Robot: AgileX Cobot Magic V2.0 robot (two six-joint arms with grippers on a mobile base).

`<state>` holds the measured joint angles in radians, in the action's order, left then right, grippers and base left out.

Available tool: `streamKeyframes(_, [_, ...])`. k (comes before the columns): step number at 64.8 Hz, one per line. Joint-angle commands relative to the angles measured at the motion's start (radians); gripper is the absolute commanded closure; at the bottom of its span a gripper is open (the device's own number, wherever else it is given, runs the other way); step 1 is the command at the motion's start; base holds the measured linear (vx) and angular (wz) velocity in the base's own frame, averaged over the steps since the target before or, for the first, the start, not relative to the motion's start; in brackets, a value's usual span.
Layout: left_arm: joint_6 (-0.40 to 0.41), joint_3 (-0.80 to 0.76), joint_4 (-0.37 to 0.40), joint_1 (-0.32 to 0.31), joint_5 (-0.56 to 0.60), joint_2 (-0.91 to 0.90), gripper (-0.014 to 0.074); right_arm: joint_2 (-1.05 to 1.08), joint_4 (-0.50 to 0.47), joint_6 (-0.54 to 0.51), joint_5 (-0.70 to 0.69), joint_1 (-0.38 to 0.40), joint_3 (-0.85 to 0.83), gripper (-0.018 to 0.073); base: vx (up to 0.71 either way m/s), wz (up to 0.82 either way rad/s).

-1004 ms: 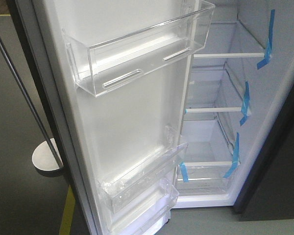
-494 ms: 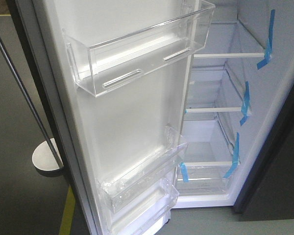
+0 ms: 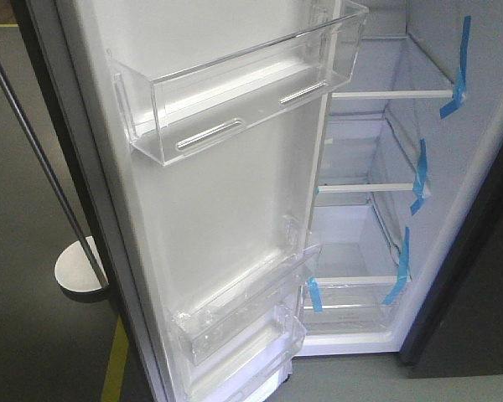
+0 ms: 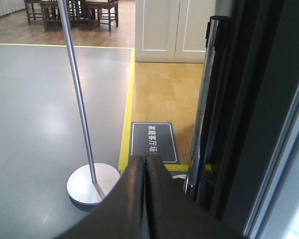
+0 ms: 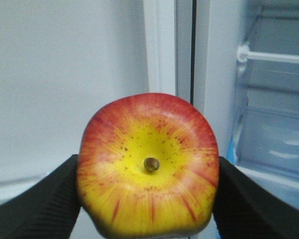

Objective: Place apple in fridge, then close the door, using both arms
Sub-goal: 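Raise the right gripper with the apple toward the upper door bin, then lower the apple into the upper door bin and open the right gripper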

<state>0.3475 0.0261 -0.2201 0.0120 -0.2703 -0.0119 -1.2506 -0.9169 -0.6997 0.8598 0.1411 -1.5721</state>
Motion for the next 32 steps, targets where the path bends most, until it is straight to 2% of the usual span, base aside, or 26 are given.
streamKeyframes(1, [0.006, 0.021, 0.003, -0.007, 0.078, -0.013, 0.0602, -0.082, -0.1, -0.032, -0.024, -0.023, -0.163, 0.0318, 0.0, 0.0])
streamKeyframes(9, [0.006, 0.021, 0.003, -0.007, 0.078, -0.013, 0.0602, -0.203, -0.008, -0.033, -0.02, -0.155, -0.333, 0.0284, 0.0, 0.0])
streamKeyframes(18, [0.006, 0.021, 0.003, -0.007, 0.078, -0.013, 0.0602, -0.309, 0.144, 0.045, -0.038, -0.32, -0.467, 0.0266, 0.0, 0.0])
streamKeyframes(27, [0.006, 0.021, 0.003, -0.007, 0.078, -0.013, 0.0602, -0.381, 0.305, 0.131, -0.038, -0.417, -0.522, 0.0266, 0.0, 0.0])
streamKeyframes(32, [0.006, 0.021, 0.003, -0.007, 0.078, -0.013, 0.0602, -0.407, 0.359, 0.169, -0.037, -0.452, -0.522, 0.0266, 0.0, 0.0])
